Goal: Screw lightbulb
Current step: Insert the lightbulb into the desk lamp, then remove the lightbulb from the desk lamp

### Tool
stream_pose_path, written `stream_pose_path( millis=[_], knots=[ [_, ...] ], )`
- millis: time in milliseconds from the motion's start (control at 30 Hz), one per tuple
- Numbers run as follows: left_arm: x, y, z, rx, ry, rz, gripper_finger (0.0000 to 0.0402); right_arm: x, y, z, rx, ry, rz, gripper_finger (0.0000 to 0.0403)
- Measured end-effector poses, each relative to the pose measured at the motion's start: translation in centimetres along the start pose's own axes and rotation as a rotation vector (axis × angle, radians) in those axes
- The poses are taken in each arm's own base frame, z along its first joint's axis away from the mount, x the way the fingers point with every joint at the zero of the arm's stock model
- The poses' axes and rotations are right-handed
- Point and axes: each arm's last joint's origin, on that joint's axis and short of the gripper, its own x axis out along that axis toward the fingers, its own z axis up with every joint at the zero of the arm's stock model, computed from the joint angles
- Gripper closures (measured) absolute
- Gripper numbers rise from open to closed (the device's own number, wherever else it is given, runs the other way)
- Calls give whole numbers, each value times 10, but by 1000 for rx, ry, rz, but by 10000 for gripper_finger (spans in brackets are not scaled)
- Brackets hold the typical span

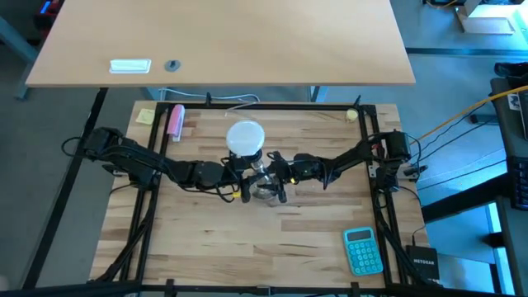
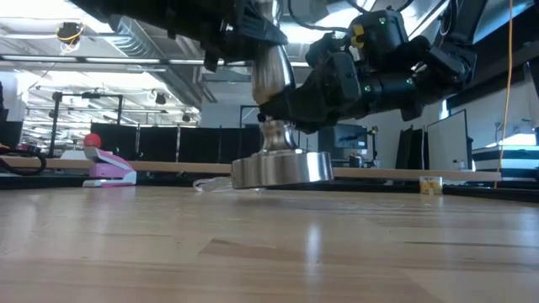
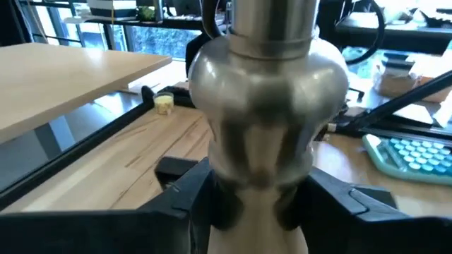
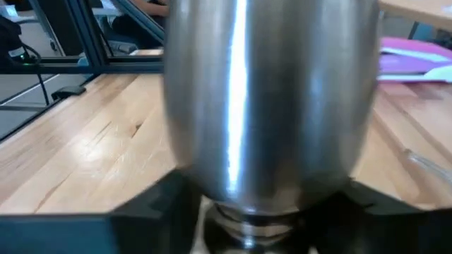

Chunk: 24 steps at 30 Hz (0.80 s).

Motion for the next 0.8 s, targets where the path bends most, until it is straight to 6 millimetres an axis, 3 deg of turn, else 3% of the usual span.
stream_pose_path(
  millis=[133, 300, 433, 600, 700, 800],
  knots=[
    [1, 0, -5, 38, 37, 11, 254, -5, 1, 3, 8, 83, 4, 114],
    [0, 2, -6, 29, 50, 49, 254, -33, 3, 36, 13, 190, -39, 55],
    [0, 3, -6, 13, 50, 66, 254, -69, 7, 77, 1, 154, -132, 42],
    [1, 3, -5, -1, 40, 81, 254, -107, 11, 145, 33, -140, -230, 46],
    [1, 4, -4, -6, 20, 82, 254, -110, 10, 174, 45, -192, -262, 51],
    [2, 5, -4, 0, 13, 85, 254, -99, 9, 196, 20, -159, -246, 55]
  ],
)
